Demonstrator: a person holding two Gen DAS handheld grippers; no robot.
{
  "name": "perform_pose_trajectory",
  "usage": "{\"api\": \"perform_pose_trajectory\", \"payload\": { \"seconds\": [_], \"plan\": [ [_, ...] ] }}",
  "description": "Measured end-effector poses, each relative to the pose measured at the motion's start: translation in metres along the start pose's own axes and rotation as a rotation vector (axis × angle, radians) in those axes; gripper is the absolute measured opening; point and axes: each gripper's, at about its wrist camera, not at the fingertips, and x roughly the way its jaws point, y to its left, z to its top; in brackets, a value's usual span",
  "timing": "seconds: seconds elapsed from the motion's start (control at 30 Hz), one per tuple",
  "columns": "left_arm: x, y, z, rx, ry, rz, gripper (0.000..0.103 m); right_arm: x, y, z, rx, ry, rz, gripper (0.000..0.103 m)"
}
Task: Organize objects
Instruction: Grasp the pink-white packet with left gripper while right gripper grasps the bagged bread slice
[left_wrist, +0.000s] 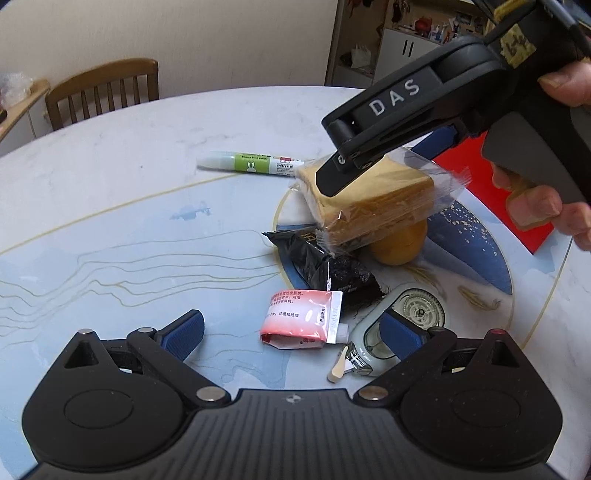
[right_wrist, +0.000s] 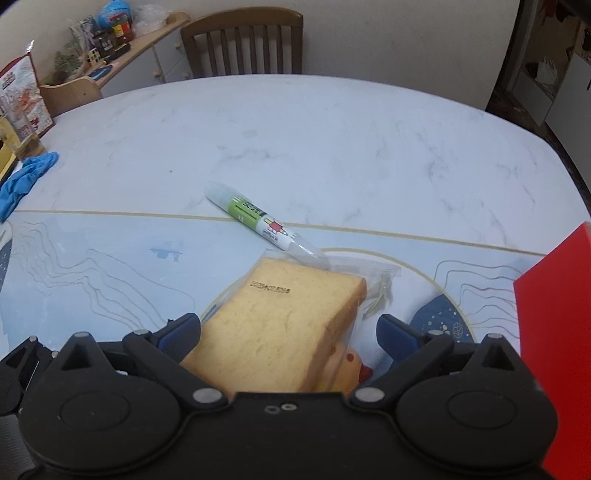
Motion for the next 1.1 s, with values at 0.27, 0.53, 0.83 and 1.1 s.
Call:
{"api": "perform_pose_trajectory", "payload": {
  "seconds": [0.27,0.53,0.83,1.1],
  "plan": [
    [0.003,0.002,0.003,-0.023,-0.003,-0.016,0.091,0.011,-0.003,0.003,0.043,0.005,0.025,0.101],
    [0.000,0.001,0.002,-0.066,-0.008,-0.054,0.064,0.013,-0.007,0.004,0.059,-0.009,0.049,0.090],
    [-0.004,0.001,0.002,-0.099,0.002,-0.043,0.048,0.003,-0.015,0.006,0.086,-0.063,0.052,0.058],
    [-0.004,0.000,0.001,-0.102,0.006,-0.025,0.047,-0.010,-0.025,0.004,0.124,-0.110,0.093,0.035]
  ]
}}
